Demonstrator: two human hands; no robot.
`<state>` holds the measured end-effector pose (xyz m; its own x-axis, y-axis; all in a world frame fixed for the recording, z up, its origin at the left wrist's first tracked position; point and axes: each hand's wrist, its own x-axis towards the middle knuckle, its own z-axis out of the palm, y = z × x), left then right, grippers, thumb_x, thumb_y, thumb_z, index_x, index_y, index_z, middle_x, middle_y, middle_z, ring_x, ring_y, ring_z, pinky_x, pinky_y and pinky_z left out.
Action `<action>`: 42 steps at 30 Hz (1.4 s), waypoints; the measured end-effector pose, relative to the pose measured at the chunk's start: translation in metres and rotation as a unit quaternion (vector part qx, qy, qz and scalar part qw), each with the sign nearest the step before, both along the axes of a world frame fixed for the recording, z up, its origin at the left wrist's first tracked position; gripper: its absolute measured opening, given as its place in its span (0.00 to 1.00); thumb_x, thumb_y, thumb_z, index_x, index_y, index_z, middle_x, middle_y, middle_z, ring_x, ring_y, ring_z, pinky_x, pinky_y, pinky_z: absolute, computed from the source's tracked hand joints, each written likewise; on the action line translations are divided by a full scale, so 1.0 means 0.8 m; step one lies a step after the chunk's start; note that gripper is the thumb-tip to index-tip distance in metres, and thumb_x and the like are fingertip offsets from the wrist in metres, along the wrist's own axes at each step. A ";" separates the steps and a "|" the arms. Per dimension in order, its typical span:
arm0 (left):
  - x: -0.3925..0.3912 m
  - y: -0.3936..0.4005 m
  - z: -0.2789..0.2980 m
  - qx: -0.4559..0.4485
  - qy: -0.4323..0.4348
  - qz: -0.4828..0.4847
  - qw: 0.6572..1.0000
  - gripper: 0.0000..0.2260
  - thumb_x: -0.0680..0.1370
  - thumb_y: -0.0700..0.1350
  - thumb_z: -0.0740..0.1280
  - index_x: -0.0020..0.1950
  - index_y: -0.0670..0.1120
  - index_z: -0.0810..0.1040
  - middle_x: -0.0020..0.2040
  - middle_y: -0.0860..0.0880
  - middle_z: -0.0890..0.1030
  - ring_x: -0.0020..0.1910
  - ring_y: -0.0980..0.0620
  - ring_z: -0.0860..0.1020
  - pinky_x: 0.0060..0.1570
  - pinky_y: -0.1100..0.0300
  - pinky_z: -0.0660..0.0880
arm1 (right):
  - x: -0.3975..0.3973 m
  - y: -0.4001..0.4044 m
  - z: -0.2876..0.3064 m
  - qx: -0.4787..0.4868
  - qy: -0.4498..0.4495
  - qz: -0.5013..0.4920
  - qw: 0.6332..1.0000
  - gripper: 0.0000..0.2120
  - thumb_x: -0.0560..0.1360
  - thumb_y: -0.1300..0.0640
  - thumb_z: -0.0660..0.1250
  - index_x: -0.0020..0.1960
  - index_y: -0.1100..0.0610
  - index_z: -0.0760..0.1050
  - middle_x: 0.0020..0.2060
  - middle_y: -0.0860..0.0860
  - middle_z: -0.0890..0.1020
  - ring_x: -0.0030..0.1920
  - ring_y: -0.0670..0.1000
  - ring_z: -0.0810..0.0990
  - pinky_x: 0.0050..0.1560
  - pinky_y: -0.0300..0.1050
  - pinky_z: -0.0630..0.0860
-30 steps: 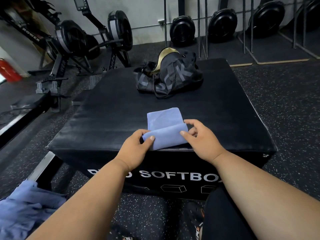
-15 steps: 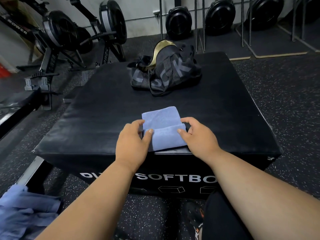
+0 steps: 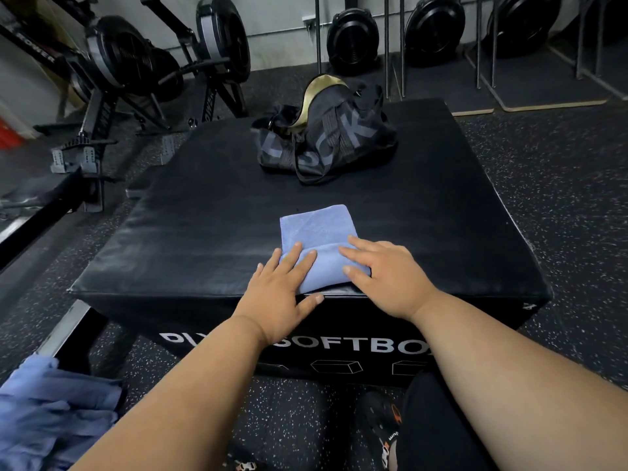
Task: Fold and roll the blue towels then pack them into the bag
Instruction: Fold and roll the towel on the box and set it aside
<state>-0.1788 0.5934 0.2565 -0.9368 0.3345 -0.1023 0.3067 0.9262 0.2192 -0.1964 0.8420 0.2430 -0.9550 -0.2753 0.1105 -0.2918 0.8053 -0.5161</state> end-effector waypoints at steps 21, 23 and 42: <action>-0.029 -0.003 0.034 0.363 -0.096 0.273 0.886 0.12 0.82 0.58 0.65 0.53 0.51 0.81 0.50 0.53 0.84 0.47 0.54 0.80 0.48 0.58 0.76 | -0.035 -0.021 0.014 -0.238 -0.080 -0.176 0.952 0.13 0.81 0.40 0.63 0.59 0.44 0.79 0.39 0.41 0.79 0.47 0.46 0.80 0.50 0.48 0.77; -0.034 0.001 0.029 0.346 -0.097 0.300 0.884 0.16 0.82 0.58 0.65 0.49 0.45 0.79 0.45 0.50 0.82 0.43 0.50 0.77 0.46 0.55 0.74 | -0.040 -0.027 0.013 -0.196 -0.074 -0.193 0.959 0.14 0.82 0.39 0.61 0.61 0.43 0.79 0.45 0.41 0.82 0.51 0.48 0.80 0.49 0.47 0.73; -0.041 0.033 0.033 0.141 0.076 0.240 0.958 0.21 0.86 0.56 0.57 0.76 0.53 0.76 0.75 0.50 0.74 0.73 0.44 0.69 0.70 0.51 0.68 | -0.030 -0.052 0.013 -0.014 0.131 -0.062 0.989 0.19 0.84 0.50 0.59 0.72 0.47 0.79 0.71 0.51 0.79 0.68 0.58 0.76 0.67 0.57 0.72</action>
<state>-0.2114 0.6197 0.2826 -0.9865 -0.1440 0.0775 -0.0915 0.8791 0.4677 -0.2203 0.8008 0.2534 -0.9187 -0.1515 0.3647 -0.3190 0.8292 -0.4590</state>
